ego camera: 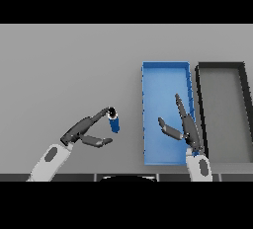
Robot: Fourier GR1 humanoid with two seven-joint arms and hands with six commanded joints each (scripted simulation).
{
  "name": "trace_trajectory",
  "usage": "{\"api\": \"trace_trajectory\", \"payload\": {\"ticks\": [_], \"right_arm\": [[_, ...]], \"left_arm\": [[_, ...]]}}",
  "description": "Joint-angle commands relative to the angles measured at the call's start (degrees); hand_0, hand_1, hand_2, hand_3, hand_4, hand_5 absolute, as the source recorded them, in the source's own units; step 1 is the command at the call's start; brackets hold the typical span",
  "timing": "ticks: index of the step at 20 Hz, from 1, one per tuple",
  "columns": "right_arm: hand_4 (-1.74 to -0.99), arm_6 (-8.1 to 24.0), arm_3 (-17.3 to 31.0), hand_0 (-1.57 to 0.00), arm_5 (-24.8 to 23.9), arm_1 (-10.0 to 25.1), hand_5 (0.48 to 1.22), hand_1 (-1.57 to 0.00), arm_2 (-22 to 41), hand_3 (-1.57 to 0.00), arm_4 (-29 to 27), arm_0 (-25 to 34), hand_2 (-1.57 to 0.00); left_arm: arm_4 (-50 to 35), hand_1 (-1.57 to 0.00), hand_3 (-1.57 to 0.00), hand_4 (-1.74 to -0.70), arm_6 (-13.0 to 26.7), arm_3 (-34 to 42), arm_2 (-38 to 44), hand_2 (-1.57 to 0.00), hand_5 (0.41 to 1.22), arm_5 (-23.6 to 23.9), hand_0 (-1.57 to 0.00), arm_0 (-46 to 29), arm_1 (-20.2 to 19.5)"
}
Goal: Pick up the blue pipe and place it into the blue bin.
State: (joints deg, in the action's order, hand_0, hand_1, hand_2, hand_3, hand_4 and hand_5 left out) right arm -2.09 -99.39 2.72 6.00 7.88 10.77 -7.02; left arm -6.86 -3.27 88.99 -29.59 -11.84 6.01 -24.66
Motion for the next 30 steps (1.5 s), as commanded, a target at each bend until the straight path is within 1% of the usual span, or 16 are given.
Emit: {"api": "trace_trajectory", "payload": {"ticks": [1, 8, 9, 12, 14, 15, 16, 17, 19, 21, 22, 23, 24, 25, 26, 30], "right_arm": [[-1.229, -0.35, 0.17, 0.00, -0.08, -0.10, 0.621, 0.00, -0.10, 0.00, -0.09, -0.29, 0.00], [-1.201, -0.86, 0.51, 0.00, -0.55, -0.17, 0.605, 0.00, -0.67, 0.00, -0.24, -0.34, 0.00], [-1.202, -0.32, -0.08, 0.00, -0.31, 0.24, 0.606, 0.00, -0.88, 0.00, -0.51, -0.03, 0.00], [-1.206, -1.06, -0.19, 0.00, 0.34, 0.30, 0.606, 0.00, -0.95, 0.00, -1.26, -1.22, 0.00], [-1.196, -0.46, -0.25, 0.00, -0.08, 0.76, 0.603, 0.00, -1.12, 0.00, -0.55, -0.86, 0.00], [-1.196, -0.12, -0.15, 0.00, -0.52, 0.49, 0.605, 0.00, -1.06, 0.00, -0.23, -0.75, 0.00], [-1.198, 0.14, -0.12, 0.00, -0.25, 0.31, 0.605, 0.00, -1.12, 0.00, -0.78, -0.80, 0.00], [-1.199, 0.77, -0.07, 0.00, -0.12, 0.52, 0.605, 0.00, -1.48, 0.00, -1.19, -0.06, 0.00], [-1.198, -0.21, -0.24, 0.00, 0.21, 0.73, 0.604, 0.00, -1.60, 0.00, -1.57, -0.41, 0.00], [-1.196, 0.13, -0.01, 0.00, 0.26, 0.35, 0.604, 0.00, -1.30, 0.00, -1.55, -0.26, 0.00], [-1.198, 0.84, 0.21, 0.00, 0.07, 0.25, 0.604, 0.00, -1.39, 0.00, -1.50, 0.58, 0.00], [-1.195, 0.08, -0.34, 0.00, 0.02, 0.67, 0.603, 0.00, -1.33, 0.00, -1.10, -0.20, 0.00], [-1.191, 0.55, -0.20, 0.00, 0.45, 1.18, 0.602, 0.00, -1.82, 0.00, -1.74, 0.23, 0.00], [-1.190, 0.80, -0.09, 0.00, 0.46, 0.88, 0.600, 0.00, -1.73, 0.00, -1.92, 0.40, 0.00], [-1.192, 1.44, 0.23, 0.00, 0.46, 0.77, 0.602, 0.00, -1.80, 0.00, -2.04, 0.80, 0.00], [-1.187, -0.40, 0.96, 0.00, 0.11, 0.51, 0.605, 0.00, -1.30, 0.00, -0.94, 0.24, 0.00]], "left_arm": [[0.17, 0.00, 0.00, -1.20, 0.34, -1.68, -0.24, 0.00, 0.467, -0.16, 0.00, 0.76, 1.06], [3.66, 0.00, 0.00, -1.13, -0.76, -9.17, -2.24, 0.00, 0.462, 0.19, 0.00, 5.72, 6.86], [2.51, 0.00, 0.00, -1.15, -1.91, -9.48, -2.21, 0.00, 0.479, -0.53, 0.00, 5.86, 8.01], [1.95, 0.00, 0.00, -1.21, -3.60, -12.88, -1.60, 0.00, 0.533, -0.20, 0.00, 7.94, 11.24], [0.53, -0.04, -0.04, -1.27, -3.91, -13.39, -0.73, -0.11, 0.585, -0.27, 0.00, 8.60, 12.25], [0.85, -0.14, -0.12, -1.29, -4.35, -13.40, -1.24, -0.22, 0.617, 0.33, -0.03, 8.03, 13.24], [0.79, -0.26, -0.22, -1.32, -4.30, -13.57, -0.99, -0.36, 0.651, 0.69, -0.10, 7.85, 13.33], [-0.60, -0.46, -0.49, -1.34, -3.88, -13.62, -0.55, -0.54, 0.765, 0.29, -0.29, 7.55, 13.95], [0.08, -0.86, -0.88, -1.48, -3.04, -13.49, -1.35, -0.90, 0.929, 0.98, -0.72, 7.25, 15.17], [0.92, -1.11, -1.10, -1.57, -5.16, -13.10, -2.28, -1.14, 1.034, 0.27, -1.02, 6.79, 14.77], [1.35, -1.20, -1.17, -1.60, -6.02, -13.35, -2.91, -1.23, 1.072, 0.59, -1.13, 7.02, 15.11], [1.83, -1.28, -1.22, -1.63, -8.26, -13.49, -3.25, -1.30, 1.101, 1.43, -1.22, 6.52, 14.86], [2.08, -1.34, -1.27, -1.65, -10.06, -13.75, -3.52, -1.35, 1.125, 1.62, -1.29, 6.50, 14.68], [2.08, -1.38, -1.32, -1.67, -10.44, -13.86, -3.63, -1.40, 1.144, 2.30, -1.35, 6.40, 15.02], [2.13, -1.42, -1.35, -1.68, -9.89, -13.42, -3.68, -1.43, 1.160, 2.94, -1.39, 6.28, 15.29], [0.37, -1.51, -1.44, -1.72, -8.54, -8.25, -3.02, -1.51, 1.196, 4.77, -1.50, 7.69, 16.19]]}}
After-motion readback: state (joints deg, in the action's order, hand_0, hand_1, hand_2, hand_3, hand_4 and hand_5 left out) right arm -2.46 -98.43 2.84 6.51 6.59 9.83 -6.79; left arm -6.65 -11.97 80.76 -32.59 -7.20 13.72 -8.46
